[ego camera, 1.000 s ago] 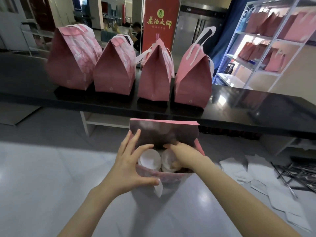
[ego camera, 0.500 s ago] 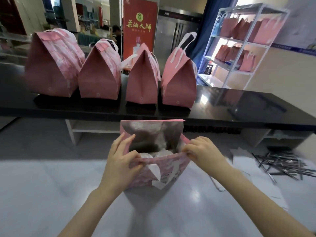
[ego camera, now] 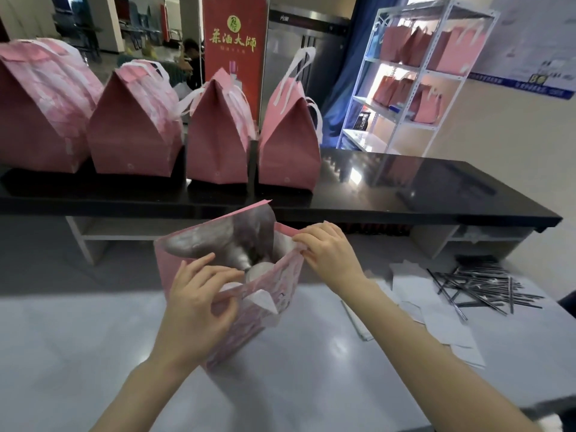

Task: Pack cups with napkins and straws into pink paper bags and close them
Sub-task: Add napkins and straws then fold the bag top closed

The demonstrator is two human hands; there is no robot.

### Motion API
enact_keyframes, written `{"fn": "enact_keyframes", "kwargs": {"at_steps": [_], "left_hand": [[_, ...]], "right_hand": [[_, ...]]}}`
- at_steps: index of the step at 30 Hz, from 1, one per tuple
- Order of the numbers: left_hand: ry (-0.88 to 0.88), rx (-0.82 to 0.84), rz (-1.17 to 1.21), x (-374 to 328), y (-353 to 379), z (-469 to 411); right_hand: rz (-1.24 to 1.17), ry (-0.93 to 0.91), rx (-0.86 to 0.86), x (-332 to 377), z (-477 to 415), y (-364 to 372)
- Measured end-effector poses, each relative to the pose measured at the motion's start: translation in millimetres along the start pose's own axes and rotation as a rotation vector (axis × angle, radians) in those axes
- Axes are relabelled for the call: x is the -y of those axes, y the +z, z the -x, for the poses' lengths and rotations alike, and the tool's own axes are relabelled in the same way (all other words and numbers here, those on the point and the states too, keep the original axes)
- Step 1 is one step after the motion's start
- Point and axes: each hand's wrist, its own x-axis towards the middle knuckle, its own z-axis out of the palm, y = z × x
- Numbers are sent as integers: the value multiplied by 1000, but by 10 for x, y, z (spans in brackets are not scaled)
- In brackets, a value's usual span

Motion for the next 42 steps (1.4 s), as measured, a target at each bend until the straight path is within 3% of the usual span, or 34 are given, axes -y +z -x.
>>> {"fn": "enact_keyframes", "kwargs": {"at_steps": [4, 7, 10, 13, 18, 22, 33, 37, 42], "left_hand": [[48, -137, 55, -415, 196, -96], [58, -186, 128, -849, 649, -207], [-20, -43, 177, -1172, 1347, -267], [-247, 200, 200, -1287, 2122, -286], [-623, 405, 159, -1208, 3106, -265], [-714, 472, 7, -1111, 3507, -212], [-855, 177, 358, -1266, 3308, -88], [-798, 98, 504, -1311, 2910, -151], [-689, -59, 571, -1332, 2196, -315]], "right_hand": [[-91, 108, -53, -536, 355, -151], [-117, 294, 104, -1125, 743, -213], [-167, 463, 368, -1648, 1134, -151], [-242, 566, 540, -1962, 1473, 44], [-326, 731, 637, -2075, 1760, 531], [-365, 814, 622, -2006, 1888, 819], [-691, 797, 492, -1858, 2052, 942], [-980, 863, 438, -1755, 1890, 796], [-1286, 702, 371, -1482, 1410, 300]]}}
